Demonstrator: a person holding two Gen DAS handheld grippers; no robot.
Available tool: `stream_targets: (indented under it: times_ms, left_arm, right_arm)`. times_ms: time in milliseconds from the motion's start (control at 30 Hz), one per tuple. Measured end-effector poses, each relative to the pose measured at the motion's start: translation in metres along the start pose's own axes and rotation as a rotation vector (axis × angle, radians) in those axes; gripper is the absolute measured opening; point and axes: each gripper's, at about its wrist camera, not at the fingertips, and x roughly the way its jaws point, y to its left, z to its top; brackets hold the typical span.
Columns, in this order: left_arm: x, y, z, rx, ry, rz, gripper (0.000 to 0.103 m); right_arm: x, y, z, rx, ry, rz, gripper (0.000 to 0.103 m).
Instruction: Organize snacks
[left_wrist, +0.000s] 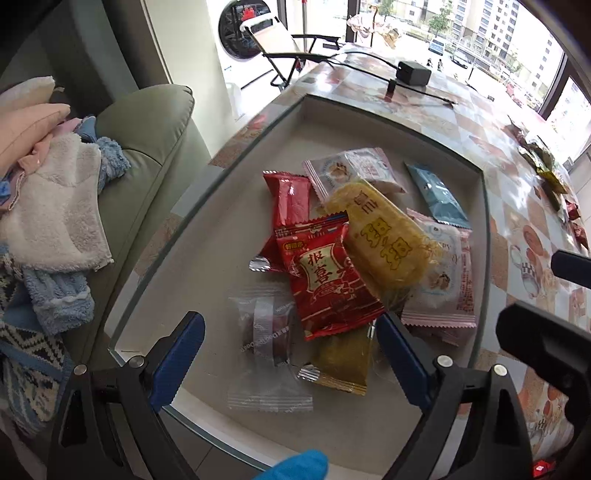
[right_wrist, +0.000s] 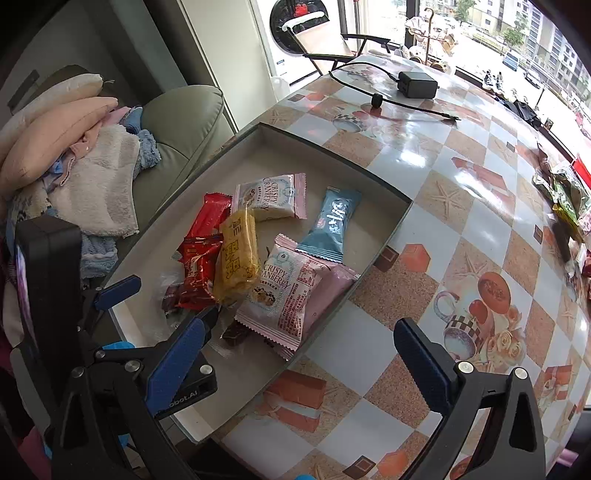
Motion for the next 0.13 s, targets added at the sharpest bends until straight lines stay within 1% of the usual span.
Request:
stream_targets:
  times_ms: [67, 133]
  left_arm:
    - [-0.0046, 0.0014, -0.0007, -0.007, -0.034, 0.016, 0.095]
    - [-0.0091, 0.0015, -0.0005, -0.005, -0.042, -0.006, 0.095]
  right_arm:
    - [-0.0014, 0.0016, -0.0008, -0.007, -0.005, 0.002, 0.103]
    - [-0.0033, 0.0022, -0.0018, -0.009, -0.011, 0.010, 0.103]
